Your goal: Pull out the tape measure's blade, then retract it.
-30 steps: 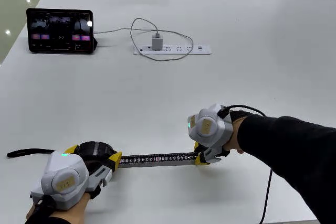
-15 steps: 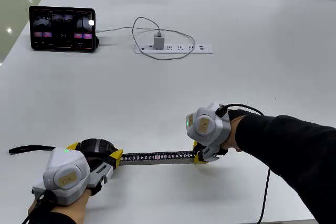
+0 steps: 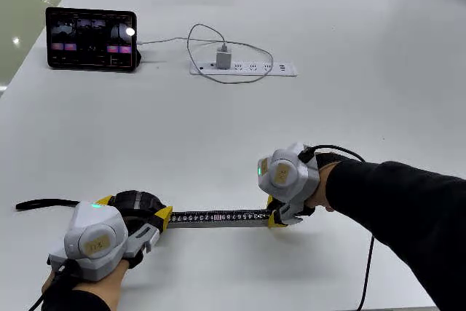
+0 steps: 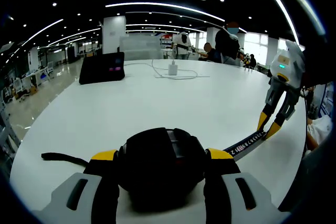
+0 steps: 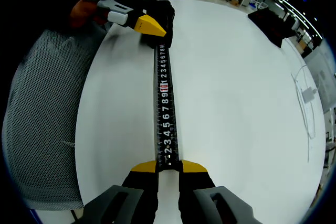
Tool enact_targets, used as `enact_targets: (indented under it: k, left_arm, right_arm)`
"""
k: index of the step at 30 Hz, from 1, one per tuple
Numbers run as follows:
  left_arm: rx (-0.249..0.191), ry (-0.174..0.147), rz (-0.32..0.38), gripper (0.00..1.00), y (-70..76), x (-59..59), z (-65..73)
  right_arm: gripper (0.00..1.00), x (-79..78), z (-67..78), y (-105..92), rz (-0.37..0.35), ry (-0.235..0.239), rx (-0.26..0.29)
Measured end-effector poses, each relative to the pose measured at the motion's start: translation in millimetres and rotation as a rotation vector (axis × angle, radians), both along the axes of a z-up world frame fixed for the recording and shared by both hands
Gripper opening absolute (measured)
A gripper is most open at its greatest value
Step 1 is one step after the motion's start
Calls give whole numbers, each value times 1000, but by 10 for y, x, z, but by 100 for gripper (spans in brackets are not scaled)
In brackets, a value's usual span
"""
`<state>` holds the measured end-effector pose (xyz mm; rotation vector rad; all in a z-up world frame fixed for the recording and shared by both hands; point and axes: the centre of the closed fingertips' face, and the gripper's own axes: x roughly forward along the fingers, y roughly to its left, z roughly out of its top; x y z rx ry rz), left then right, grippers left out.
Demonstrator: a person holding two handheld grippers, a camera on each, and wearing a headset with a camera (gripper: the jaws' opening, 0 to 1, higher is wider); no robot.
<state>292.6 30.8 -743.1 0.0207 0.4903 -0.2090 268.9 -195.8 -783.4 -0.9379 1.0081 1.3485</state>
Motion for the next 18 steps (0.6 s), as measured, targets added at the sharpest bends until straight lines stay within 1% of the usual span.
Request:
enact_targets:
  k: [4, 13, 18]
  left_arm:
    - [1, 0, -1, 61, 1, 0, 1]
    - [2, 0, -1, 61, 1, -2, 0]
    - [3, 0, -1, 61, -1, -3, 2]
  right_arm:
    - [10, 0, 2, 23, 6, 3, 4]
    - [10, 0, 7, 66, -9, 8, 16]
    - [10, 1, 5, 84, -3, 10, 5]
